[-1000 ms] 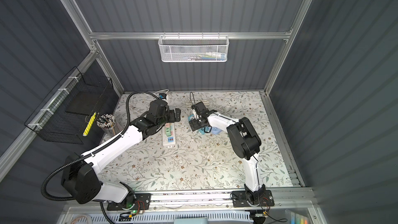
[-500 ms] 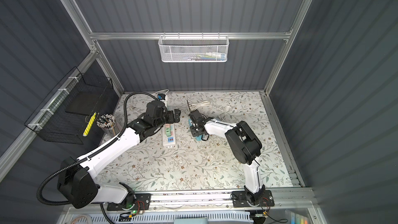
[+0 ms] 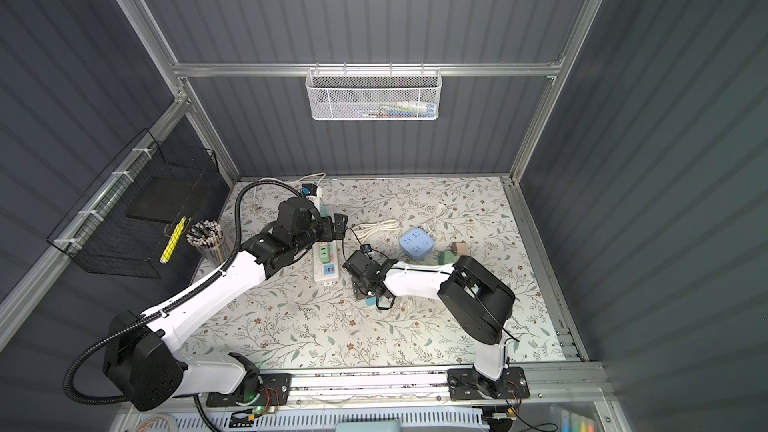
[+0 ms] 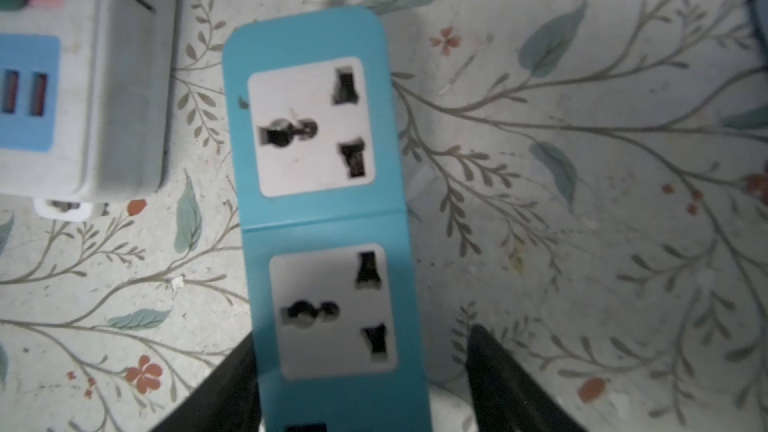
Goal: Insert the plug
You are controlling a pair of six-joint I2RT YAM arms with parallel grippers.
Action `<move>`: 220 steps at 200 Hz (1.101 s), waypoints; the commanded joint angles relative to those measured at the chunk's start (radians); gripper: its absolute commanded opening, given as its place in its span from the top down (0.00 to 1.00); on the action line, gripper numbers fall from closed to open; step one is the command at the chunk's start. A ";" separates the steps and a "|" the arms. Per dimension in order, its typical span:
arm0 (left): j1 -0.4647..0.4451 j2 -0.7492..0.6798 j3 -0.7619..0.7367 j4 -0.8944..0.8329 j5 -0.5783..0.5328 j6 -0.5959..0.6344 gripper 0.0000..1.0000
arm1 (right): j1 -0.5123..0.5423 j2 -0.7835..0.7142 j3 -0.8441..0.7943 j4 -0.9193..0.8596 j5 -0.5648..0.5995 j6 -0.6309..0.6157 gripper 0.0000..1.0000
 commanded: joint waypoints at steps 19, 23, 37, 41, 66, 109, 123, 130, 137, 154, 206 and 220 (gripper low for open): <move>0.005 -0.033 -0.011 0.018 0.031 -0.009 0.01 | -0.015 -0.232 -0.016 -0.159 0.135 -0.001 0.15; 0.005 -0.031 -0.011 0.018 0.034 -0.009 0.01 | -0.026 -0.260 -0.026 -0.170 0.151 -0.012 0.15; 0.005 -0.027 -0.011 0.022 0.050 -0.014 0.01 | -0.115 -0.347 -0.077 -0.181 0.150 -0.064 0.16; 0.005 -0.024 -0.012 0.024 0.057 -0.017 0.02 | -0.153 -0.365 -0.093 -0.184 0.137 -0.076 0.16; 0.005 -0.006 -0.007 0.024 0.103 -0.027 0.03 | -0.424 -0.413 -0.150 -0.169 0.004 -0.158 0.25; 0.005 0.006 -0.007 0.030 0.134 -0.030 0.05 | -0.627 -0.246 -0.056 -0.221 -0.033 -0.270 0.40; 0.005 0.014 -0.007 0.032 0.144 -0.033 0.05 | -0.660 -0.205 -0.050 -0.197 -0.062 -0.287 0.40; 0.005 0.019 -0.005 0.030 0.146 -0.033 0.05 | -0.678 -0.184 -0.043 -0.190 -0.092 -0.296 0.39; 0.005 0.022 -0.004 0.027 0.148 -0.033 0.05 | -0.694 -0.167 -0.041 -0.182 -0.118 -0.302 0.39; 0.005 0.025 -0.002 0.025 0.148 -0.030 0.06 | -0.726 -0.141 -0.032 -0.174 -0.149 -0.305 0.38; 0.005 0.027 -0.007 0.041 0.174 -0.029 0.07 | -0.764 -0.078 -0.016 -0.171 -0.211 -0.333 0.39; 0.005 0.026 -0.007 0.042 0.171 -0.024 0.08 | -0.766 -0.070 -0.017 -0.168 -0.216 -0.334 0.41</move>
